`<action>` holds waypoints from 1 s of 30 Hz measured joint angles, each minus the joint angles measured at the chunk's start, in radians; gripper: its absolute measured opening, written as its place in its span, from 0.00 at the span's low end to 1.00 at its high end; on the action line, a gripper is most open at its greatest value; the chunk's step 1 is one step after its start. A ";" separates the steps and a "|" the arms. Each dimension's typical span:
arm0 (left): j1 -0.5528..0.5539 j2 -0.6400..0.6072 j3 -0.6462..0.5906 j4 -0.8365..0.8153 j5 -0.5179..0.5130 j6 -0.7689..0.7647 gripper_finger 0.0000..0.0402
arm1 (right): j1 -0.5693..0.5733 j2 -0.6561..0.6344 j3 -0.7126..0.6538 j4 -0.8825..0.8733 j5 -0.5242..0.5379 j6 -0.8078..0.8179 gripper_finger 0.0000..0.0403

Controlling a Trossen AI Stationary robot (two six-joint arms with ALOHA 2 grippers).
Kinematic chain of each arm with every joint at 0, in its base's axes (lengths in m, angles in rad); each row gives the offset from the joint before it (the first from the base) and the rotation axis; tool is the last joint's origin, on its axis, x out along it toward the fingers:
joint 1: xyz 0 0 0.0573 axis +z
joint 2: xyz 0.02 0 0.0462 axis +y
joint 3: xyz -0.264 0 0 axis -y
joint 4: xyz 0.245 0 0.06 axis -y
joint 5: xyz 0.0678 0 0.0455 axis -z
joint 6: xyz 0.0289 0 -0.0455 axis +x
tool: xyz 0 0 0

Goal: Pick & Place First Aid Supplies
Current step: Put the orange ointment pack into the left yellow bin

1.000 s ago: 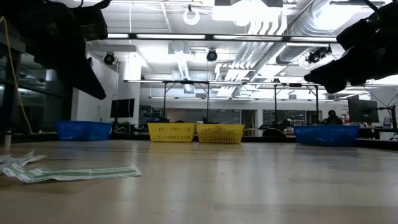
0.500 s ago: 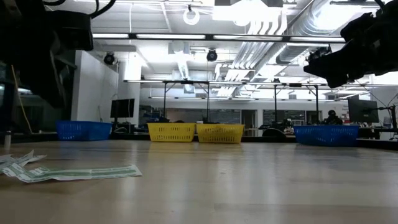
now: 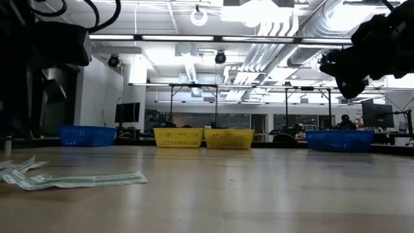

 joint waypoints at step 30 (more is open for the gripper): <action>0.000 0.148 0.000 0.118 0.038 0.012 0.29 | 0.000 0.001 0.000 0.000 0.051 -0.132 0.32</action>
